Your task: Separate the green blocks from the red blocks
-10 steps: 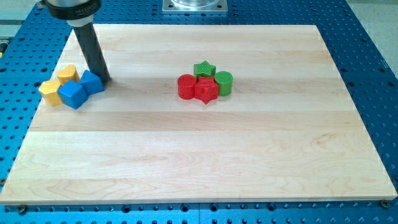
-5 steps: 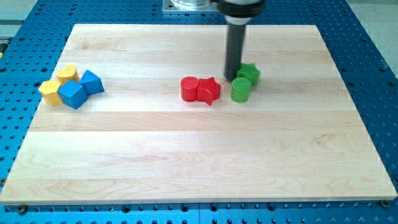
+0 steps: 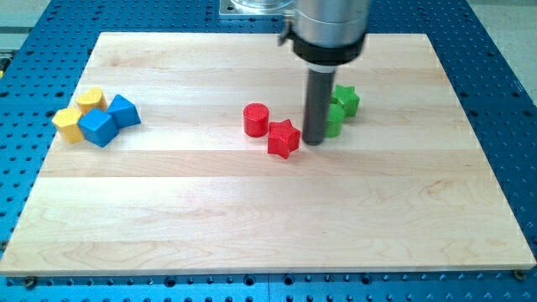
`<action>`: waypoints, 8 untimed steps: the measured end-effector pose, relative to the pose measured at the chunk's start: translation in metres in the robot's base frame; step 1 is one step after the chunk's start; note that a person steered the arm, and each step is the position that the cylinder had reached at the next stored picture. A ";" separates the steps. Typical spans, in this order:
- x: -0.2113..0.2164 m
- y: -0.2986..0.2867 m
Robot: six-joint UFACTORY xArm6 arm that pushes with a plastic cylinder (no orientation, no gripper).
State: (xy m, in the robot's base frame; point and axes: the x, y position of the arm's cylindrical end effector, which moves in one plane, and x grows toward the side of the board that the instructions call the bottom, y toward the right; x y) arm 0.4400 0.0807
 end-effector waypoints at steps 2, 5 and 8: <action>0.003 0.032; -0.064 -0.024; 0.006 -0.048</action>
